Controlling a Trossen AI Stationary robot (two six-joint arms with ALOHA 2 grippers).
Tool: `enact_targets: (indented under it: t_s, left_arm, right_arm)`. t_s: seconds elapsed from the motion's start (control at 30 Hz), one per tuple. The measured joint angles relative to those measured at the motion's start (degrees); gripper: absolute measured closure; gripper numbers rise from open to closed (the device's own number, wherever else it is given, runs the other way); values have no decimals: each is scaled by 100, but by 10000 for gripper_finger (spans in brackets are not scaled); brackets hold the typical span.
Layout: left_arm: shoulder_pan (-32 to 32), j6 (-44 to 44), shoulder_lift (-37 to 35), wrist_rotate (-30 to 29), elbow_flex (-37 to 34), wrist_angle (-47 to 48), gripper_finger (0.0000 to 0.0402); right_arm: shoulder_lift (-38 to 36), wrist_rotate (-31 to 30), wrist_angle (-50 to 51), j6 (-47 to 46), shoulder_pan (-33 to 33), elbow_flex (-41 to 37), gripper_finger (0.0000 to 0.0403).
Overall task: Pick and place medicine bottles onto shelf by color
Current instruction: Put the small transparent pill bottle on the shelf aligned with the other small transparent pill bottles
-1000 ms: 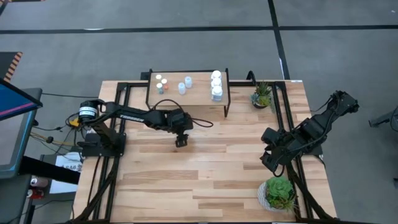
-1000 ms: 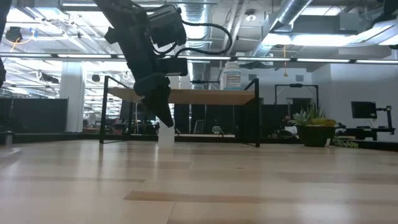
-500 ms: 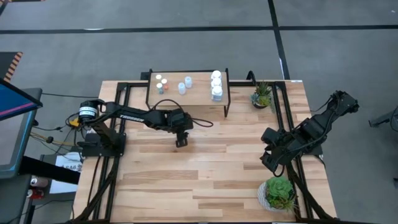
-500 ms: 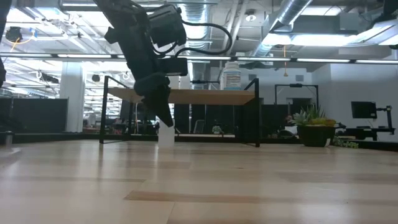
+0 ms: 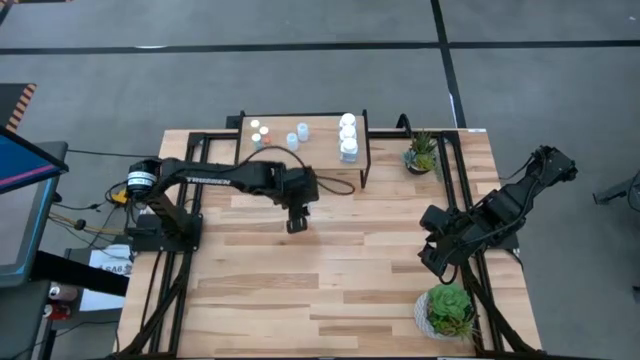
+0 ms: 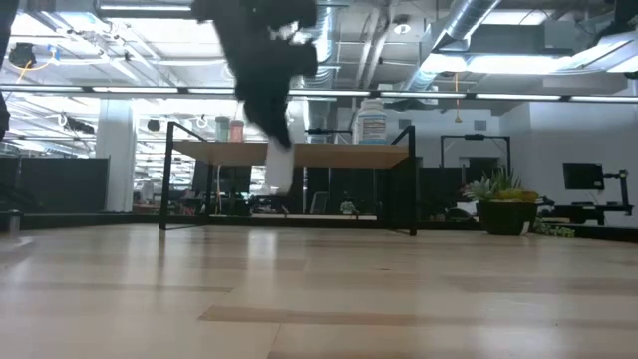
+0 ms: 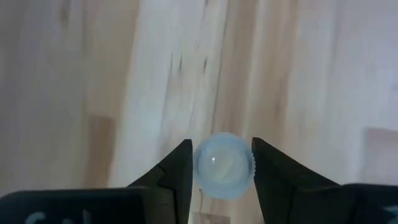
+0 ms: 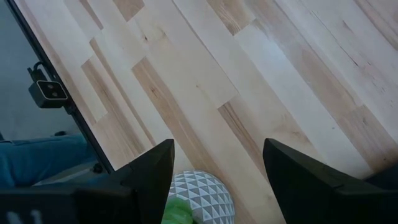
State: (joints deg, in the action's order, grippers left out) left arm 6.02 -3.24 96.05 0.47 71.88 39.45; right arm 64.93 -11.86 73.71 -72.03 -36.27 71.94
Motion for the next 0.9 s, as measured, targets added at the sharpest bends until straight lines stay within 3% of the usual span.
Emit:
enact_targets:
  t_s: [0.2,0.4,0.67,0.9]
  left_arm:
    - [103,604,-2,31,1619,1193,291]
    - [673,1124,-5,19,2786,1738,289]
    - [1603,1326,199,20,2936,1805,289]
    - [1899,1483,464,21,2940,1602,282]
  right_arm:
    - [0,2,0,0,2,0,132]
    - [0,1,0,0,1,0,132]
    - [0,0,-2,-2,1,0,132]
    - [2,2,-21,-4,2,0,132]
